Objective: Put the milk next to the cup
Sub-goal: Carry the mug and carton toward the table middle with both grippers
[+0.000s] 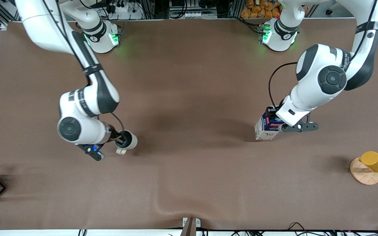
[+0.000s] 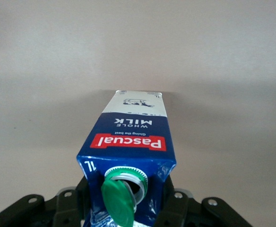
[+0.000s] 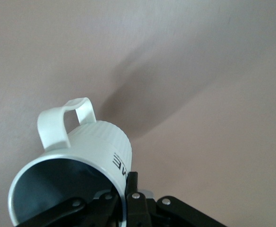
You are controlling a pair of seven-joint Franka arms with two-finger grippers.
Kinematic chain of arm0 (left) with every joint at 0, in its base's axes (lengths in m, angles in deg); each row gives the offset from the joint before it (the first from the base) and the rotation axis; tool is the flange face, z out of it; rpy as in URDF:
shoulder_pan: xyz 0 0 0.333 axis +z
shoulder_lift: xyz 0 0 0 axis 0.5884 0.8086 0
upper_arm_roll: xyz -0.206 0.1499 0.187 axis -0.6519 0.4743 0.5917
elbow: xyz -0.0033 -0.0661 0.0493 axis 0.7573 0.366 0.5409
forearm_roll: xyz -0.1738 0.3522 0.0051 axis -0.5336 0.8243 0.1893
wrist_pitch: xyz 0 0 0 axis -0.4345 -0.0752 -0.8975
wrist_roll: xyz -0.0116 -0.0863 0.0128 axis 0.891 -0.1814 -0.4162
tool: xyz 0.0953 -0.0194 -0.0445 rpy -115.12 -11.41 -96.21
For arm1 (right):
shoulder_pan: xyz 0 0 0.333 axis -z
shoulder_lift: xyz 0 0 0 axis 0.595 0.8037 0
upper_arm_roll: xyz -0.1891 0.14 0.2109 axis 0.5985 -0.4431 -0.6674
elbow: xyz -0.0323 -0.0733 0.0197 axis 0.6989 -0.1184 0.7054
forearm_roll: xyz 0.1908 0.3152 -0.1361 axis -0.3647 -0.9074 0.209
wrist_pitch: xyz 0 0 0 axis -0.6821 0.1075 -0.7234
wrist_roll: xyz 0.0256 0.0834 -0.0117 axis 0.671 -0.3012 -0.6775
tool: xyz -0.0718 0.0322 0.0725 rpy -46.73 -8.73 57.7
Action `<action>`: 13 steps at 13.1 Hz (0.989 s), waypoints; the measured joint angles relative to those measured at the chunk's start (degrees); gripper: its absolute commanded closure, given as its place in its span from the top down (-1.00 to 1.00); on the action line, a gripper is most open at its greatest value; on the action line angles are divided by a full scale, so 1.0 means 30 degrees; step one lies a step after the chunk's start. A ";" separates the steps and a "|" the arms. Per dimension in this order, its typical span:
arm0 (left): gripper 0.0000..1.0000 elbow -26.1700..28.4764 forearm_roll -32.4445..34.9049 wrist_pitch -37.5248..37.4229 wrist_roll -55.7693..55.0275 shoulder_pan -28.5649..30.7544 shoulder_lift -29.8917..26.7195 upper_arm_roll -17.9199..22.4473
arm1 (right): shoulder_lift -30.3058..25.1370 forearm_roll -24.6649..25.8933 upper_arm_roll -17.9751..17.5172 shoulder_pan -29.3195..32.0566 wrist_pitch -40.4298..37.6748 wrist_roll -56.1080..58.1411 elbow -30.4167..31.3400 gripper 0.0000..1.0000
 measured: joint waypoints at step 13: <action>0.17 -0.0248 0.0000 -0.0056 -0.3157 -0.2733 0.0193 -0.0525 | 0.0709 -0.1917 0.0008 -0.4501 0.4161 -1.4059 0.0192 -1.00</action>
